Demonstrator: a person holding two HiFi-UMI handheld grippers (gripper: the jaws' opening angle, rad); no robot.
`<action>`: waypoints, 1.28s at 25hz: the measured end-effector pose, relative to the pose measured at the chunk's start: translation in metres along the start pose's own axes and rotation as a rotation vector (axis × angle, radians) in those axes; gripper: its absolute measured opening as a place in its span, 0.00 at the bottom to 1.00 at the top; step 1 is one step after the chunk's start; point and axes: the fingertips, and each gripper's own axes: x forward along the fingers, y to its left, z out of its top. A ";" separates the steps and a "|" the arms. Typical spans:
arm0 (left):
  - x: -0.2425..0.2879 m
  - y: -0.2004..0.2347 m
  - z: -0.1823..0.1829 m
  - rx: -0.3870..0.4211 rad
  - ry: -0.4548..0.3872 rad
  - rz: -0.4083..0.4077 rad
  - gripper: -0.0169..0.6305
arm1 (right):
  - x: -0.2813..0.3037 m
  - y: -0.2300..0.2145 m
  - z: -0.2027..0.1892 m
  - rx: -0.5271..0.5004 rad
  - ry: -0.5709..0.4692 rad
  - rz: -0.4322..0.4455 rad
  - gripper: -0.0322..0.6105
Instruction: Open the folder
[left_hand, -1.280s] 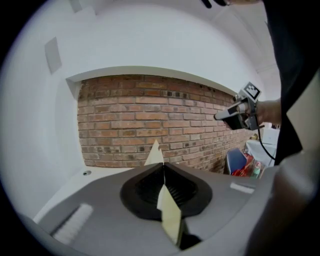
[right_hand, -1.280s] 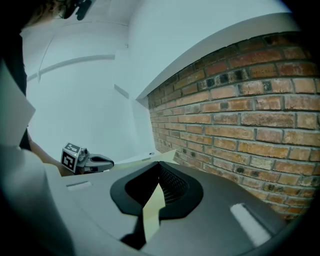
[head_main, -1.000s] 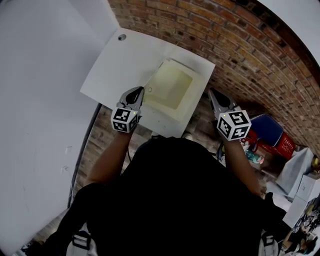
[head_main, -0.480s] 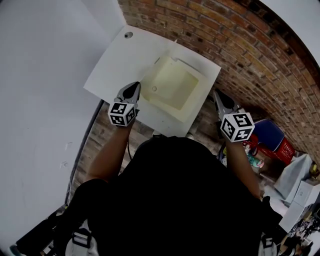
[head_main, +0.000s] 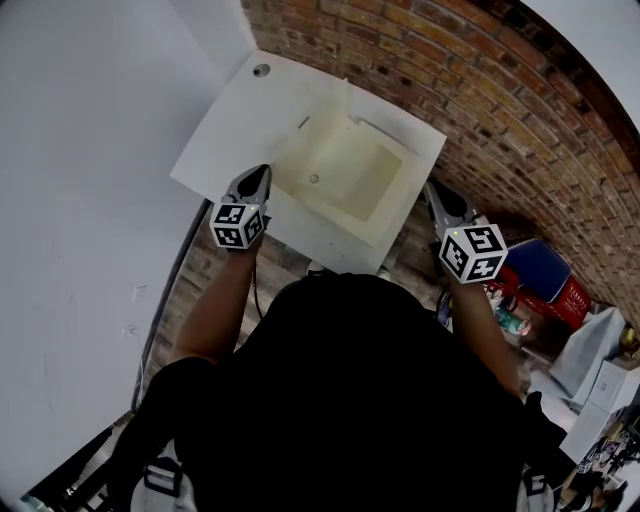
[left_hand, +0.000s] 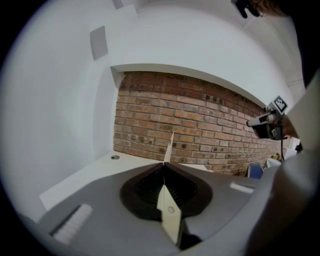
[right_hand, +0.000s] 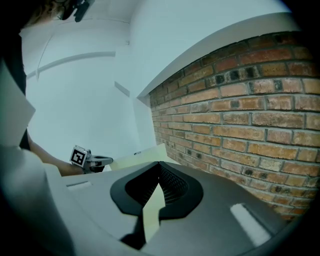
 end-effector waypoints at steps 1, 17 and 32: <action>0.000 0.003 -0.002 -0.007 0.003 0.002 0.03 | 0.001 0.002 0.000 0.000 0.000 0.000 0.05; -0.009 0.066 -0.036 -0.060 0.071 0.090 0.03 | 0.015 0.009 -0.004 0.000 0.018 -0.010 0.05; -0.011 0.111 -0.090 -0.063 0.195 0.159 0.04 | 0.036 0.007 -0.002 0.009 0.027 -0.017 0.05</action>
